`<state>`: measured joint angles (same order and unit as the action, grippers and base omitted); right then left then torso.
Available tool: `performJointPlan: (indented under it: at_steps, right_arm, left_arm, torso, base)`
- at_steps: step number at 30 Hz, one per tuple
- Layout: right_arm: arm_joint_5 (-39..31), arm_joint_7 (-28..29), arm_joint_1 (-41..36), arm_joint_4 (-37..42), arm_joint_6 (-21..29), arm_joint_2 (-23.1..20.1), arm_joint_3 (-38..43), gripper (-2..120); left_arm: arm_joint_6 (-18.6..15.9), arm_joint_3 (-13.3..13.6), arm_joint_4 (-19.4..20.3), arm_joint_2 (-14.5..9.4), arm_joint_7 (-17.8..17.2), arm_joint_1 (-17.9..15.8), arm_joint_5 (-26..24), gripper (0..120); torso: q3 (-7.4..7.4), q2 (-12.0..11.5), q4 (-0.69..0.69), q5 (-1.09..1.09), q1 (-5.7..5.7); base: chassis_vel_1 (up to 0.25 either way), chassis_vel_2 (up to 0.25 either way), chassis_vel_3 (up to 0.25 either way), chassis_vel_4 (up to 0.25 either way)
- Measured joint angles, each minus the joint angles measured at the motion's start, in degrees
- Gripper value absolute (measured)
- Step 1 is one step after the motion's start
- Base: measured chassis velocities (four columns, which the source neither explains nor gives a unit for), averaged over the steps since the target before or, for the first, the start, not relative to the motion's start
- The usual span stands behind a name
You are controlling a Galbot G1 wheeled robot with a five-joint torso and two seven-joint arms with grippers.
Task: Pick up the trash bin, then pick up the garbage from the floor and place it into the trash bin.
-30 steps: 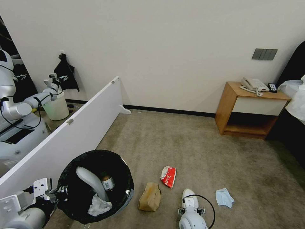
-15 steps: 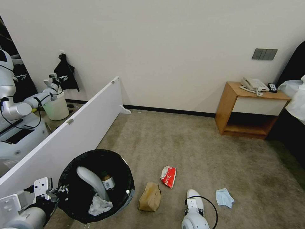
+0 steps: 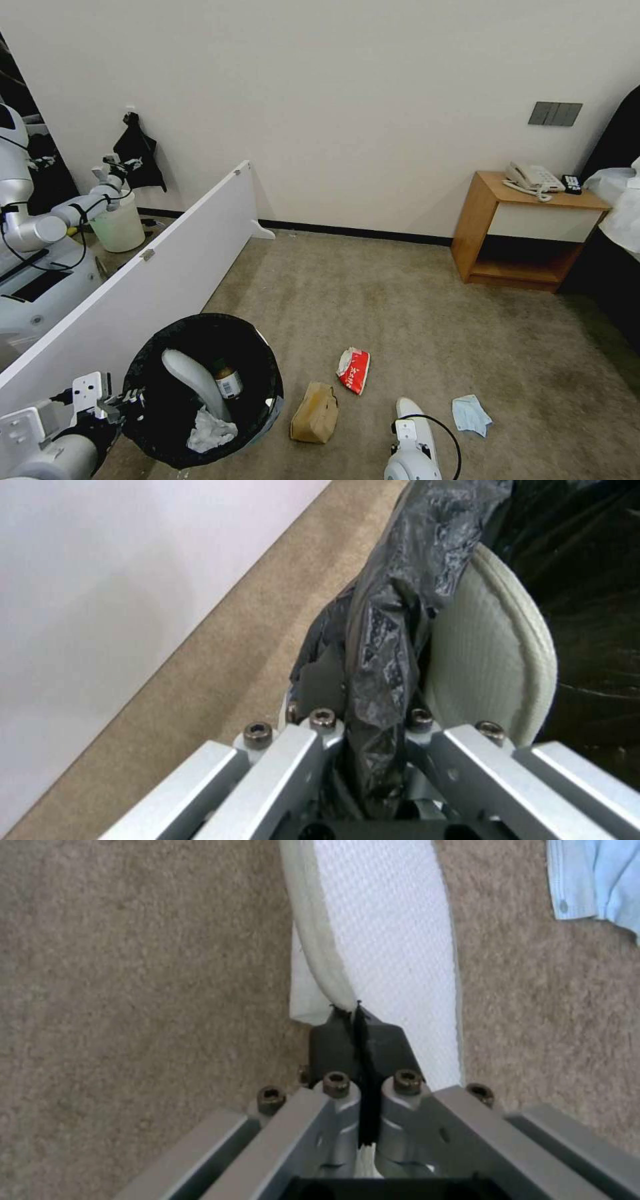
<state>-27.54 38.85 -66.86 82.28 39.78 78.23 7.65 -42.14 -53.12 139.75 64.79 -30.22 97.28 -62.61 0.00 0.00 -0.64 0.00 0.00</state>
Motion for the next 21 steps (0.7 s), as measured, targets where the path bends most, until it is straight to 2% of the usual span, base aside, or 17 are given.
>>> performJointPlan:
  at_steps: [7, 13, 15, 16, 18, 19, 21]
  right_arm:
    - [-1.66, 1.44, -0.97, 2.67, 1.14, -1.64, -0.33, 0]
    - [-3.81, 0.73, -3.89, 10.39, -0.03, -4.86, 1.59, 0]
    - [-3.92, -2.47, -6.02, 15.63, -2.54, -7.59, 4.35, 0]
    - [-3.92, -2.47, -6.02, 15.63, -2.54, -7.59, 4.35, 0]
    - [-3.86, -8.99, -8.70, 22.65, -8.95, -14.08, 8.72, 0]
    - [-3.86, -8.99, -8.70, 22.65, -8.95, -14.08, 8.72, 0]
    - [-3.82, -14.77, -9.60, 26.08, -15.21, -18.47, 11.66, 0]
  left_arm:
    - [0.00, 0.11, -0.24, -0.04, 0.01, -0.10, -0.07, 3]
    - [0.00, 0.20, -0.38, -0.39, 0.01, -0.09, -0.10, 3]
    - [0.00, 0.28, -0.55, -0.59, 0.01, -0.10, -0.12, 3]
    - [0.00, 0.28, -0.55, -0.59, 0.01, -0.10, -0.12, 3]
    - [0.00, 0.47, -0.71, -0.71, -0.03, -0.23, -0.19, 3]
    - [0.00, 0.47, -0.71, -0.71, -0.03, -0.23, -0.19, 3]
    - [0.00, 0.56, -1.01, -0.74, -0.03, -0.25, -0.22, 3]
  torso:
    - [0.00, 0.00, 0.00, 0.00, 0.00]
    - [0.00, 0.00, 0.00, 0.01, 0.00]
    - [0.00, 0.00, 0.00, 0.01, 0.00]
    - [0.00, 0.00, 0.00, 0.01, 0.00]
    - [0.00, 0.00, -0.03, 0.00, 0.00]
    - [0.00, 0.00, -0.03, 0.00, 0.00]
    - [0.00, 0.00, -0.04, 0.00, 0.00]
  base:
    - [0.000, 0.000, 0.000, 0.000]
    - [0.000, 0.000, 0.000, 0.000]
    - [0.000, 0.000, 0.000, 0.000]
    - [0.000, 0.000, 0.000, 0.000]
    - [0.000, 0.000, 0.000, 0.000]
    - [0.000, 0.000, 0.000, 0.000]
    - [0.000, 0.000, 0.000, 0.000]
